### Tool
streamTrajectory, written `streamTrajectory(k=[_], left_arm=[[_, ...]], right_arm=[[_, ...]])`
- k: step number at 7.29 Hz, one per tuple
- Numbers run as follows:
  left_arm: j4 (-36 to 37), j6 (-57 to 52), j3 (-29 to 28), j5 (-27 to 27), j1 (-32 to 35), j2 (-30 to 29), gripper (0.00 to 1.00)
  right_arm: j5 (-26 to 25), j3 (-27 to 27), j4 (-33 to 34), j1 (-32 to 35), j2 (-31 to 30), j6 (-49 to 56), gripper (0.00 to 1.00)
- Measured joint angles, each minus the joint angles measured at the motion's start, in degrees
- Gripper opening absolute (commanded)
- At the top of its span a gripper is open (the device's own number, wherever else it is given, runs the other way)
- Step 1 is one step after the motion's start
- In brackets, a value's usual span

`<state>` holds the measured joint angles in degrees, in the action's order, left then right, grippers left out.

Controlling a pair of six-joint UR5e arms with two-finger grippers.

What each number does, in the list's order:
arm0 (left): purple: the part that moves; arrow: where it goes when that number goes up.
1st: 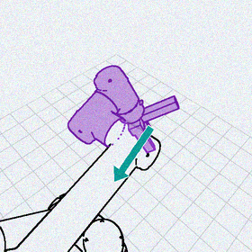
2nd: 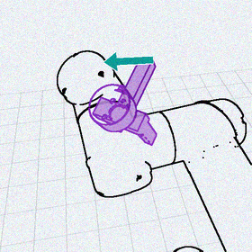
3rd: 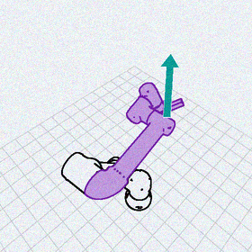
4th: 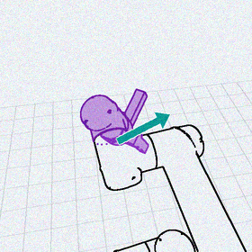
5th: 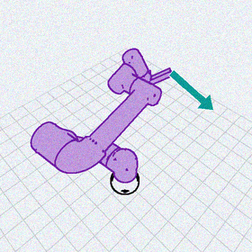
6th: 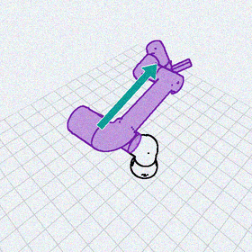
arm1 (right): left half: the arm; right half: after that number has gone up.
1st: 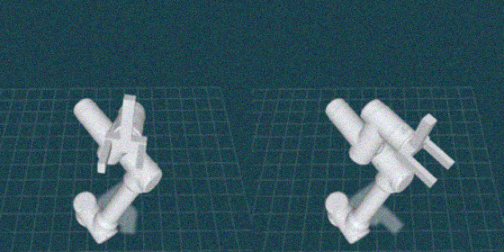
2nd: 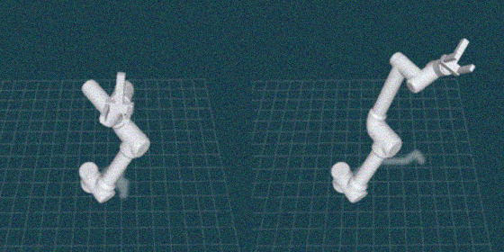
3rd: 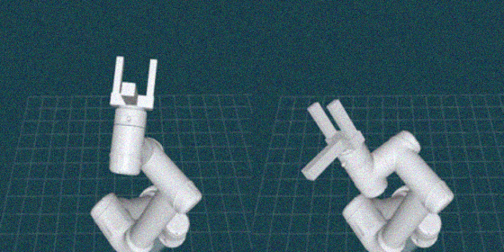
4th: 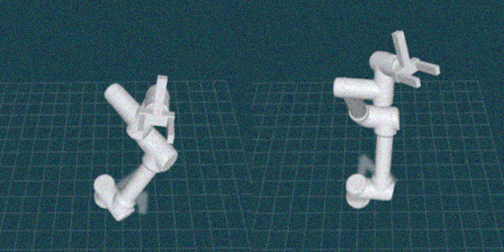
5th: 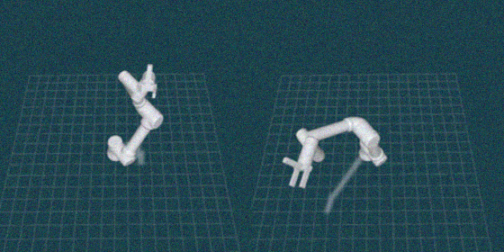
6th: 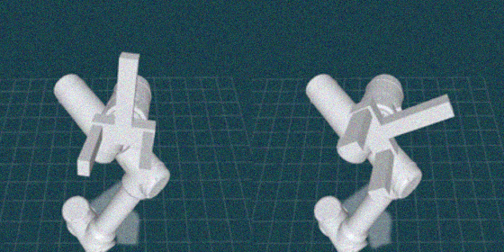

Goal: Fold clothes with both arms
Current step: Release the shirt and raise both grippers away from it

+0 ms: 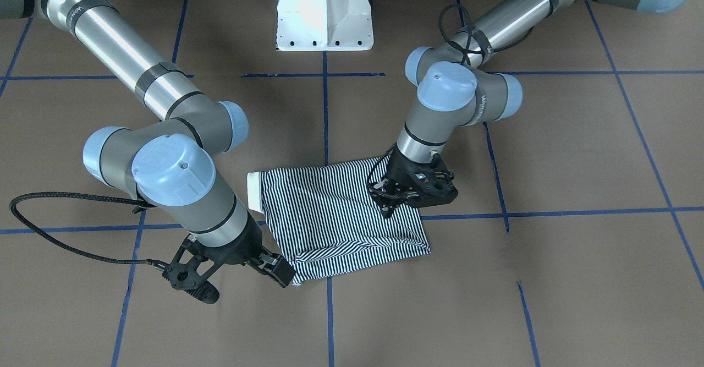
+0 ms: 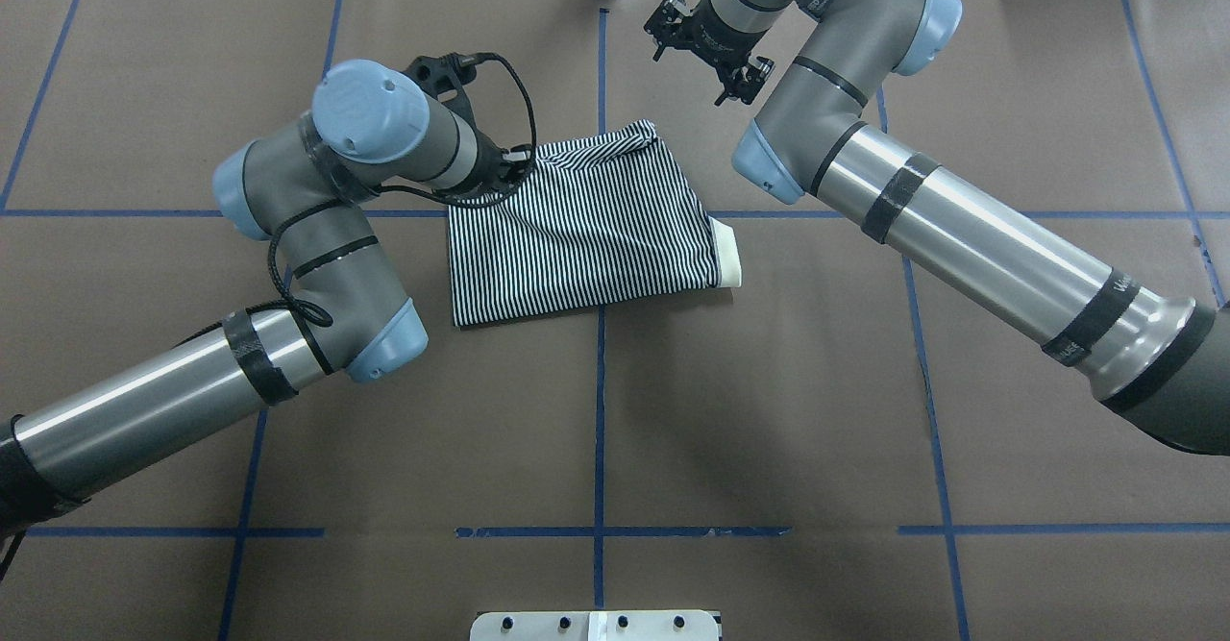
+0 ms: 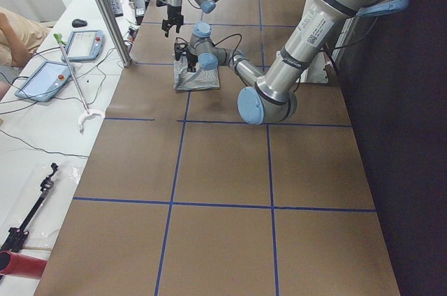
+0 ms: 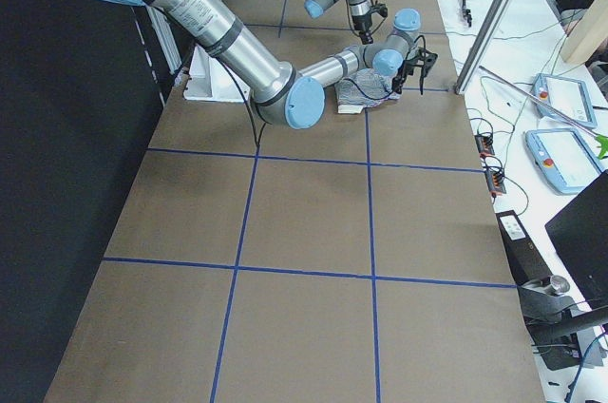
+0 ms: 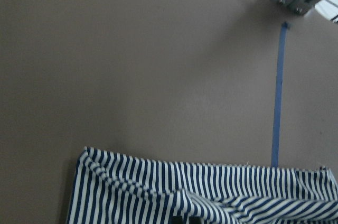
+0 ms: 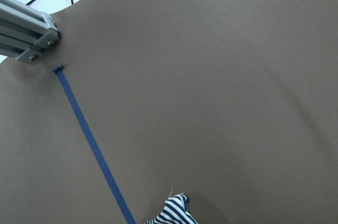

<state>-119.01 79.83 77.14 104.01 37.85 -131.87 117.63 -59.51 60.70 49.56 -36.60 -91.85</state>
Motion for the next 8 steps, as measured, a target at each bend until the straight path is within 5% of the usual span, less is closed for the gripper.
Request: streamTrajectory(k=[2, 5, 8], left_arm=[[1.04, -5.15, -4.51, -0.72, -1.24, -2.63, 0.00], [-7.15, -10.30, -16.65, -2.93, 3.07, -7.14, 0.00], [-9.78, -15.65, -20.62, -2.99, 8.30, -8.49, 0.00]], right_arm=[[-0.03, -2.72, -0.12, -0.09, -2.34, 0.09, 1.00], [-0.02, -6.31, -0.09, -0.32, -5.38, -0.15, 1.00], [0.20, -7.29, 0.02, -0.37, -6.36, -0.11, 1.00]])
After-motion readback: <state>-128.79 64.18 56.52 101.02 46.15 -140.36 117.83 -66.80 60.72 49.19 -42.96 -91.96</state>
